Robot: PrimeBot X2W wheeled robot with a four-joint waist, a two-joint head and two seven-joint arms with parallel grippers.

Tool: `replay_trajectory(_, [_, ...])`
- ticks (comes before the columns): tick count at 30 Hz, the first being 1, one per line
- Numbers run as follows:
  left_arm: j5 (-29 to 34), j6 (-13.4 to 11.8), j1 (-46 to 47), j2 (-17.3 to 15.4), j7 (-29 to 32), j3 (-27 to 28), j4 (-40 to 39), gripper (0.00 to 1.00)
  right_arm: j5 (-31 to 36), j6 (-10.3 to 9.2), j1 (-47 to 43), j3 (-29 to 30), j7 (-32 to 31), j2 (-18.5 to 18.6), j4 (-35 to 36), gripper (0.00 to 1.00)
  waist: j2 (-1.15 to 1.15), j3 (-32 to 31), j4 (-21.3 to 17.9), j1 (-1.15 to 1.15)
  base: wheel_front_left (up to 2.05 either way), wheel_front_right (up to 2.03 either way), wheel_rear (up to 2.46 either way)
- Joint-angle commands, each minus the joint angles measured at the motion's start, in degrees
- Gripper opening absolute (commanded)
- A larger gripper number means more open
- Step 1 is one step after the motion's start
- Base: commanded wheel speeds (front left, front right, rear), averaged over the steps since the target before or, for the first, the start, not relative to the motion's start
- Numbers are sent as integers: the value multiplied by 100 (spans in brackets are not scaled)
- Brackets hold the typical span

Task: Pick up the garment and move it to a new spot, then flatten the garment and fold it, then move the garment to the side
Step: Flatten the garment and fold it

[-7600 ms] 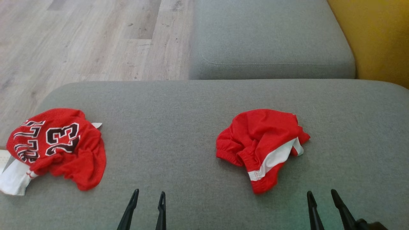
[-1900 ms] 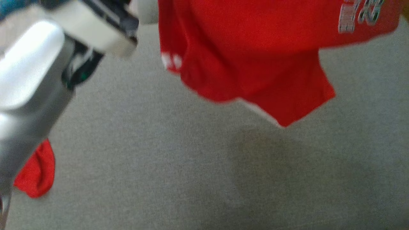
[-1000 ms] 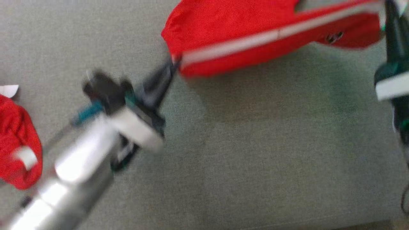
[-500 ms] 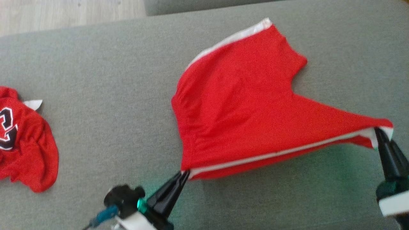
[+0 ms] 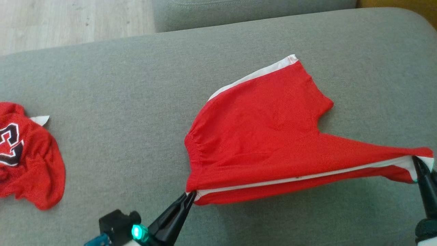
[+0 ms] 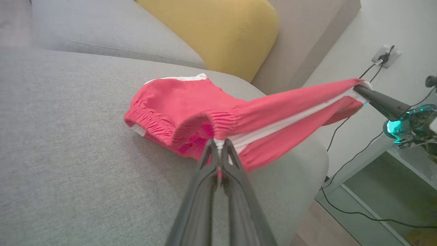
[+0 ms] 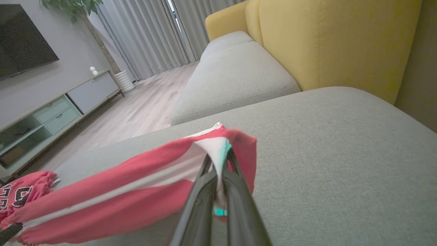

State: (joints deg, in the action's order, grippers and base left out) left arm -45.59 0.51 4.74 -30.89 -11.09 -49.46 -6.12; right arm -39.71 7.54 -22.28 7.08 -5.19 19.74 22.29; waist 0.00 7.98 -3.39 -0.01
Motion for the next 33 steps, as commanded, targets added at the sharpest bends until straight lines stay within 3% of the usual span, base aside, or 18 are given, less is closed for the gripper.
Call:
replay_trajectory(1, [-54,-33,268,-137,-2,316,-102,0,90,-5,254,122,-11,149,170,0,0,49,41,1,0,0,0])
replay_trajectory(6, [-225,142,880,369,110,346,133,0,329,-5,969,-45,-151,130,-140,0,0,332,194,1,0,0,0])
replay_trajectory(15, [-638,442,2056,1223,276,495,1353,0,360,-5,2688,-543,-300,350,-1338,0,0,924,620,1,0,0,0])
replay_trajectory(23, [-931,646,2810,1660,226,482,2361,0,238,-5,3935,-1075,-465,612,-2311,0,0,1288,943,1,0,0,0])
replay_trajectory(32, [-1068,694,3412,1914,-42,180,3122,0,213,-5,4877,-1705,-420,703,-3259,0,0,1519,1065,1,0,0,0])
replay_trajectory(33, [-1108,695,3459,1928,-72,118,3174,19,214,-5,4961,-1767,-381,699,-3370,30,0,1534,1070,1,0,0,0])
